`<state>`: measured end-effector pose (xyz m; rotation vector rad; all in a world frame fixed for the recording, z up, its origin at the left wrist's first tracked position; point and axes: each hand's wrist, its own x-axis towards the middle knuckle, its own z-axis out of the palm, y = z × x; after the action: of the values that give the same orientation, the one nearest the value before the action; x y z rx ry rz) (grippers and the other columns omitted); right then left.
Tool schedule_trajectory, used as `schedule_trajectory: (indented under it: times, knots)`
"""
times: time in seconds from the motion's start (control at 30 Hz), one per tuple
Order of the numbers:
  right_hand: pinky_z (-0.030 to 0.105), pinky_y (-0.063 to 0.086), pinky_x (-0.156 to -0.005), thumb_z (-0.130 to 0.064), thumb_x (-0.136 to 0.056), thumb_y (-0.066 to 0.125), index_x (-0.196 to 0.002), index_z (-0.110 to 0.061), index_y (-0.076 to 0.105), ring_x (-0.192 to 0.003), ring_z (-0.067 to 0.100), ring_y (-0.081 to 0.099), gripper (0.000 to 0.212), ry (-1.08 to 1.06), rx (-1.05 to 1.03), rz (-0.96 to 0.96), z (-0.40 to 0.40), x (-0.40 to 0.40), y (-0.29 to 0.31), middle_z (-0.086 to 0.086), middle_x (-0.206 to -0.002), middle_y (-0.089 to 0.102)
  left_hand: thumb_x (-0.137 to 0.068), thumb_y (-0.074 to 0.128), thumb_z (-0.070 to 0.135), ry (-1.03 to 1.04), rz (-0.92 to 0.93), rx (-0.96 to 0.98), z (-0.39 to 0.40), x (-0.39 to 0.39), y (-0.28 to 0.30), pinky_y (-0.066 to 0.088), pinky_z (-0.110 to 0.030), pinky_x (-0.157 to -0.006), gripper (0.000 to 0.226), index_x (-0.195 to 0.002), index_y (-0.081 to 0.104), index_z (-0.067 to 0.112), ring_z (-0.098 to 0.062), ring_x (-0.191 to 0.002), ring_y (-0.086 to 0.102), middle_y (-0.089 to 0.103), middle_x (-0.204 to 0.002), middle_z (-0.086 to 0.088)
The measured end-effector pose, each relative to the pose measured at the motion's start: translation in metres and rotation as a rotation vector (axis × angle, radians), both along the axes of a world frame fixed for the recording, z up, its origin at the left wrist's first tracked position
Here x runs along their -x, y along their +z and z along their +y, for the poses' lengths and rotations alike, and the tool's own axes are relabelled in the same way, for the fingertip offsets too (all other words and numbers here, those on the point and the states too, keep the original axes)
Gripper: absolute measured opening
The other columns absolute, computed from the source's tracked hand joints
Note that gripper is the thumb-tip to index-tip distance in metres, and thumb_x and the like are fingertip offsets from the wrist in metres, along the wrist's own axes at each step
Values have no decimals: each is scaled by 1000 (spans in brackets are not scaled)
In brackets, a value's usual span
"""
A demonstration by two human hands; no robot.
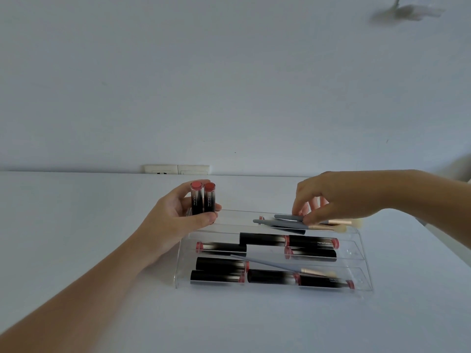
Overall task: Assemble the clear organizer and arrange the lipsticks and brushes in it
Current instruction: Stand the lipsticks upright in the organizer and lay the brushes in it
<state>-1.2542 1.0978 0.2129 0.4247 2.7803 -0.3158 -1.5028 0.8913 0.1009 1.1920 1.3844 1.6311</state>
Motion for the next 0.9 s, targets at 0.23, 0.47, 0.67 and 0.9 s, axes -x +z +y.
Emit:
schedule_trajectory:
  times: [0.23,0.47,0.67,0.9]
  knots:
    - [31,50,-93,-56,-88,55,-115,-59,55,-102,-5,57,27,9,-30,-114,-5,-8,5,-29,-110,61,-70,84,28,0,2,0,0,0,0,57,-23,-84,54,-119,67,44,-24,-105,73,77,-109,-8]
    - [29,51,-86,-53,-85,62,-98,-59,57,-99,-5,55,15,18,-127,-51,-8,-11,2,-29,-99,65,-71,84,27,1,1,0,-1,-1,0,57,-23,-85,54,-119,67,43,-24,-107,73,77,-110,-9]
    - [25,47,-82,-69,-75,63,-105,-62,52,-100,-14,45,32,-8,-183,44,-4,-16,0,-32,-100,62,-68,84,27,3,-12,-4,0,-1,0,57,-24,-85,54,-118,68,43,-25,-105,74,77,-109,-9]
    - [21,42,-73,-73,-73,61,-105,-57,57,-102,-16,43,36,-35,-153,122,0,-20,1,-35,-97,60,-70,84,28,5,-2,-4,0,0,-2,57,-24,-86,54,-120,67,42,-25,-105,73,77,-109,-9]
